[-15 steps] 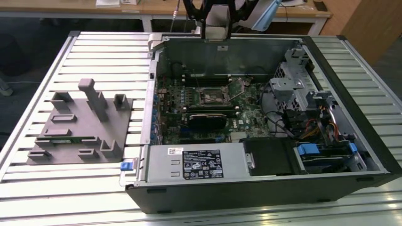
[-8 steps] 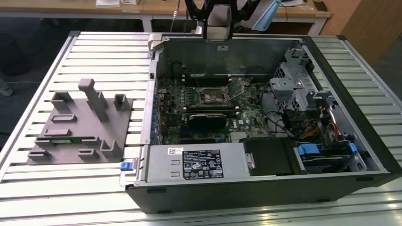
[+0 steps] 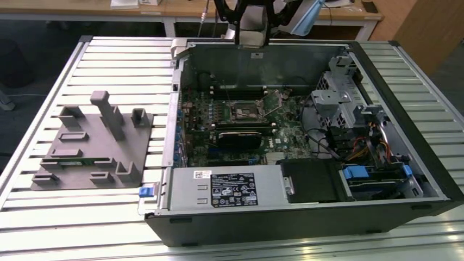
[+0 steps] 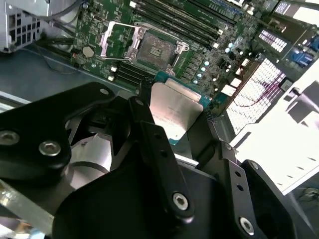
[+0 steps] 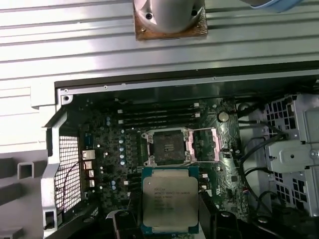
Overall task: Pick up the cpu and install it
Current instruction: 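Place the cpu into insertion slot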
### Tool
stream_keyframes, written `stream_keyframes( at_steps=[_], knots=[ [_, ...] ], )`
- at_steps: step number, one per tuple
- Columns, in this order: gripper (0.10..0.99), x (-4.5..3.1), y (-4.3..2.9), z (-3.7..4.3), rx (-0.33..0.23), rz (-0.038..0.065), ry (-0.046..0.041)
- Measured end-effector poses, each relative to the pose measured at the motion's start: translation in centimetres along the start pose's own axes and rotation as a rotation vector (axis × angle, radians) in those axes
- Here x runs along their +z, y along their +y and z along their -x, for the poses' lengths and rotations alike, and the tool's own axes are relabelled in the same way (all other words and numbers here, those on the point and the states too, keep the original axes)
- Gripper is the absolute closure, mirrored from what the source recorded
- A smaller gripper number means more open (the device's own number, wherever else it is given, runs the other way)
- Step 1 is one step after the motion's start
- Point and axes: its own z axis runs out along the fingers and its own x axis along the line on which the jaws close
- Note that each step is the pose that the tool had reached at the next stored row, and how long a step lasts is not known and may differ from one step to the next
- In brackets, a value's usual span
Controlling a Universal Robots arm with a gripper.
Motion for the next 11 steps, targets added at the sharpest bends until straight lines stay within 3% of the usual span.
stream_keyframes(
  at_steps=[11],
  knots=[
    [0.545, 0.17, 0.01, -0.01, 0.174, -0.002, -0.0199]
  ],
)
